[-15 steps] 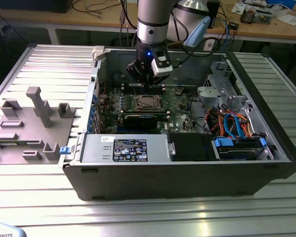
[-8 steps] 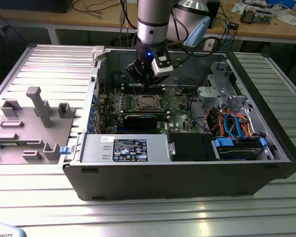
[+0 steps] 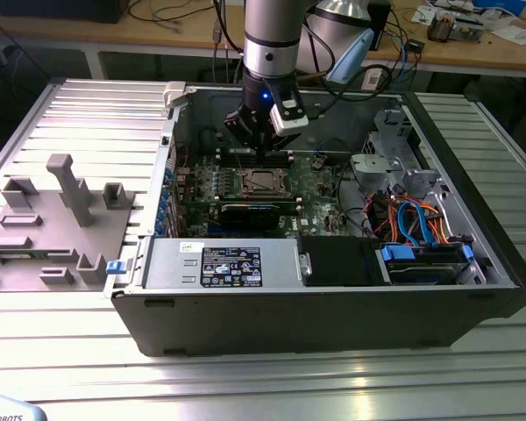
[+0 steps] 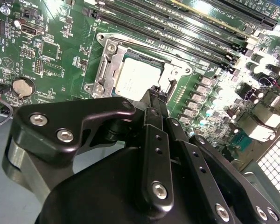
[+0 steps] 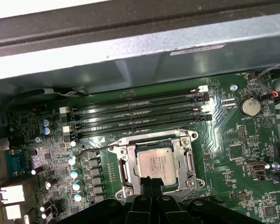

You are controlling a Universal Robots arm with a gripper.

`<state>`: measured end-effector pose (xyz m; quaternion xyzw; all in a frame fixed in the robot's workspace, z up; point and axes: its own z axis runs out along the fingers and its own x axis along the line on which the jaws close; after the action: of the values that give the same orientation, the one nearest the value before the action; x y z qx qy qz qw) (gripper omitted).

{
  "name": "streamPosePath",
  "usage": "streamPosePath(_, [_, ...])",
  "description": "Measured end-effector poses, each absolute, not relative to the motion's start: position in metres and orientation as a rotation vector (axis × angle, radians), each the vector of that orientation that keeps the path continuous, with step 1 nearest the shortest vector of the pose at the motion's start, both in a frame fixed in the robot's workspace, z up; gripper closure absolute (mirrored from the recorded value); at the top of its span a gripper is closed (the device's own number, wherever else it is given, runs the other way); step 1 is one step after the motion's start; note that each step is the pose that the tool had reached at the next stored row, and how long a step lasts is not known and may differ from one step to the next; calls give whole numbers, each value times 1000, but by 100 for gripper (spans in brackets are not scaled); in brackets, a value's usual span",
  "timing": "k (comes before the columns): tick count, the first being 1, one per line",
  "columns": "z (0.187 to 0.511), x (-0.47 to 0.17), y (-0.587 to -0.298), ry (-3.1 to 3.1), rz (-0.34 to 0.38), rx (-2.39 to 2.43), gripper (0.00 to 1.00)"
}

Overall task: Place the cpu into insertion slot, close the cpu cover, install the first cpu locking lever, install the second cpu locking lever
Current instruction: 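Install the first cpu locking lever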

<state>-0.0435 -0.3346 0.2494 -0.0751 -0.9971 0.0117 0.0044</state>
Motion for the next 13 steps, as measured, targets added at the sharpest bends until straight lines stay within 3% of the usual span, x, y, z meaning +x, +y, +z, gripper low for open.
streamPosePath(13, [249,-44,-335,-3126,37,-206,89])
